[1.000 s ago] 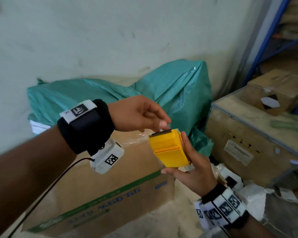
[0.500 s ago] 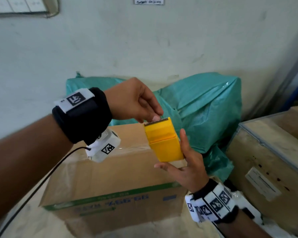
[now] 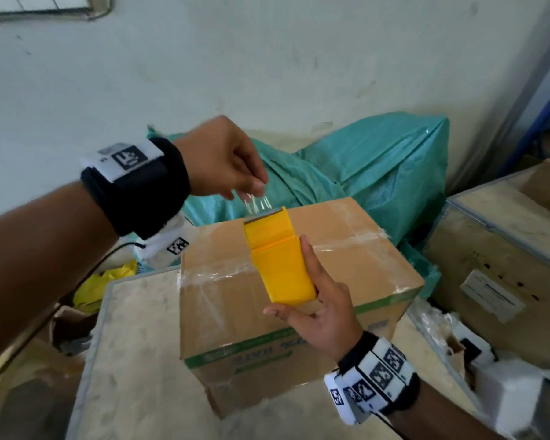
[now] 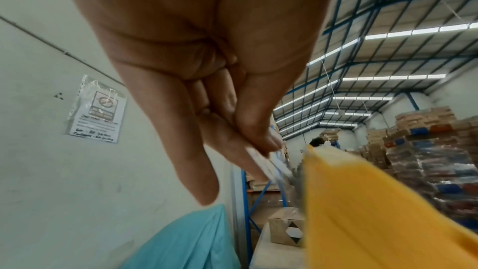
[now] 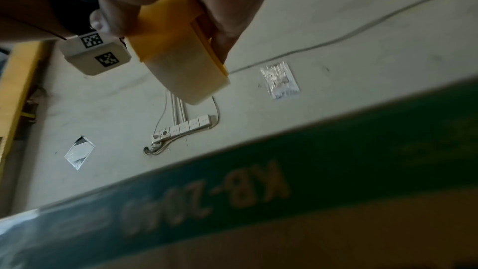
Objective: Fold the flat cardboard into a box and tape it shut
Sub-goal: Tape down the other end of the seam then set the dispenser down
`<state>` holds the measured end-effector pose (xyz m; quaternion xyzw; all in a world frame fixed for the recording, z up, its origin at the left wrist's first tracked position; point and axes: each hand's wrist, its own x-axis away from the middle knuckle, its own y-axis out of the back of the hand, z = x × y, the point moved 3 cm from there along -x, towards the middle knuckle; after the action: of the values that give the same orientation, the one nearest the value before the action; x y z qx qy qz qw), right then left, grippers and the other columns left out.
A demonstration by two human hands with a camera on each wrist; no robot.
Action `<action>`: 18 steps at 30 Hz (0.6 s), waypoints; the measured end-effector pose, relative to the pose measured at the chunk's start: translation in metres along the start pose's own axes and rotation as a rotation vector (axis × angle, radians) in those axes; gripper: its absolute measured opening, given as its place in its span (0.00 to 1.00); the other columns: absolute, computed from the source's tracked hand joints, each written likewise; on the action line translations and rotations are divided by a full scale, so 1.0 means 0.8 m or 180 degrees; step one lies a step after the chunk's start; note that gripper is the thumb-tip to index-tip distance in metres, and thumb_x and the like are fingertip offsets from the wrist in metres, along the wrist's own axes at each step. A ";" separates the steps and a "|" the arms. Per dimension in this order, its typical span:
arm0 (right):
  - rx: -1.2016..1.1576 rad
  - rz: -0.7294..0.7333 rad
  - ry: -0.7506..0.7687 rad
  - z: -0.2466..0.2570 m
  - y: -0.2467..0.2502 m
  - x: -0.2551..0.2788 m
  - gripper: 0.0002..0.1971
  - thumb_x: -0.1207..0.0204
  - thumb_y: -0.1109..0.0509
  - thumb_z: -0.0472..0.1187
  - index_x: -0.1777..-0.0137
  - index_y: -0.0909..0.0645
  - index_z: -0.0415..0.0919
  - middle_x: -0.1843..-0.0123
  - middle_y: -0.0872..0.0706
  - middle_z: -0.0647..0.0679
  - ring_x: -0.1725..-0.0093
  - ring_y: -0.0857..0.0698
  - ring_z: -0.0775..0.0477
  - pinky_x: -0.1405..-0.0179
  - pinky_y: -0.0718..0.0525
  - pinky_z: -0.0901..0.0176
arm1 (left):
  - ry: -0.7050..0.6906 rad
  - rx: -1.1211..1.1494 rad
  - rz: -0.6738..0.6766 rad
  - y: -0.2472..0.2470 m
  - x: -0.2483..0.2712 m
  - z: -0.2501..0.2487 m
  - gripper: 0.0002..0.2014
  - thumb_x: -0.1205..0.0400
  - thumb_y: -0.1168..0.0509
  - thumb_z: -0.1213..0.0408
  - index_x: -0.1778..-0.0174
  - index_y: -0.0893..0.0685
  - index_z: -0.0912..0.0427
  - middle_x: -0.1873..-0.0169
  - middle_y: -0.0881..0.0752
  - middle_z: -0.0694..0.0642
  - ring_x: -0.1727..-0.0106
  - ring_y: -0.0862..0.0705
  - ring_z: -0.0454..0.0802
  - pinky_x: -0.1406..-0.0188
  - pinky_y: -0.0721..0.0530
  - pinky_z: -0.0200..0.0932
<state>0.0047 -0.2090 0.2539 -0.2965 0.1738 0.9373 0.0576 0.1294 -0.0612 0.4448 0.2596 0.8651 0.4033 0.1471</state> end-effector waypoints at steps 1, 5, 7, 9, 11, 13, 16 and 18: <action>-0.0070 0.0023 -0.0177 0.003 -0.014 0.006 0.55 0.34 0.16 0.52 0.16 0.50 0.70 0.44 0.11 0.56 0.60 0.11 0.62 0.60 0.12 0.68 | 0.0007 0.0025 -0.0050 0.015 0.001 0.014 0.03 0.26 0.24 0.70 0.58 0.10 0.61 0.66 0.07 0.56 0.64 0.07 0.48 0.61 0.08 0.51; -0.0219 0.0133 -0.0706 0.013 -0.063 0.018 0.56 0.35 0.15 0.49 0.15 0.49 0.70 0.35 0.14 0.68 0.48 0.10 0.59 0.52 0.10 0.63 | 0.0139 0.0099 -0.0095 0.054 -0.012 0.090 0.04 0.26 0.23 0.69 0.58 0.10 0.62 0.63 0.07 0.59 0.61 0.07 0.51 0.60 0.08 0.53; -0.0360 0.0216 -0.0969 0.021 -0.085 0.011 0.55 0.34 0.15 0.47 0.16 0.48 0.67 0.28 0.23 0.77 0.38 0.14 0.63 0.47 0.11 0.64 | 0.0314 0.0083 0.0032 0.052 -0.024 0.135 0.05 0.27 0.23 0.69 0.56 0.10 0.64 0.63 0.07 0.60 0.60 0.07 0.52 0.58 0.08 0.55; -0.0556 0.0272 -0.1213 0.030 -0.106 -0.003 0.53 0.34 0.15 0.46 0.16 0.46 0.65 0.28 0.24 0.78 0.34 0.16 0.62 0.44 0.11 0.61 | 0.0488 0.0109 0.0115 0.045 -0.039 0.180 0.06 0.26 0.23 0.69 0.55 0.10 0.65 0.64 0.07 0.60 0.60 0.07 0.51 0.58 0.08 0.54; -0.0741 0.0326 -0.1466 0.032 -0.122 -0.020 0.53 0.33 0.15 0.47 0.14 0.45 0.61 0.30 0.19 0.73 0.34 0.15 0.57 0.42 0.10 0.52 | 0.0591 0.0165 0.0158 0.038 -0.055 0.217 0.07 0.27 0.23 0.69 0.55 0.10 0.66 0.63 0.07 0.60 0.60 0.07 0.51 0.58 0.08 0.53; -0.0843 0.0404 -0.1693 0.032 -0.133 -0.041 0.52 0.32 0.16 0.45 0.13 0.44 0.54 0.34 0.16 0.67 0.35 0.13 0.53 0.41 0.10 0.47 | 0.0679 0.0191 0.0230 0.030 -0.069 0.248 0.07 0.27 0.23 0.69 0.55 0.10 0.66 0.64 0.07 0.57 0.59 0.07 0.50 0.61 0.08 0.49; -0.0938 0.0497 -0.1982 0.026 -0.148 -0.072 0.50 0.30 0.18 0.40 0.13 0.44 0.46 0.37 0.15 0.64 0.37 0.12 0.52 0.40 0.10 0.50 | 0.0773 0.0099 0.0371 0.021 -0.091 0.285 0.05 0.26 0.23 0.69 0.57 0.09 0.63 0.65 0.06 0.54 0.62 0.07 0.45 0.60 0.08 0.48; -0.1001 0.0611 -0.2112 0.028 -0.155 -0.086 0.47 0.29 0.18 0.37 0.14 0.42 0.44 0.40 0.14 0.63 0.41 0.11 0.56 0.40 0.10 0.54 | 0.0794 -0.0008 0.0475 0.012 -0.103 0.299 0.03 0.26 0.24 0.68 0.58 0.09 0.61 0.62 0.06 0.57 0.61 0.07 0.46 0.58 0.08 0.50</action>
<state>0.0753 -0.0860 0.2745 0.0356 0.0267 0.9987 -0.0236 0.3110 0.0457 0.3053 0.2709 0.8544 0.4434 0.0083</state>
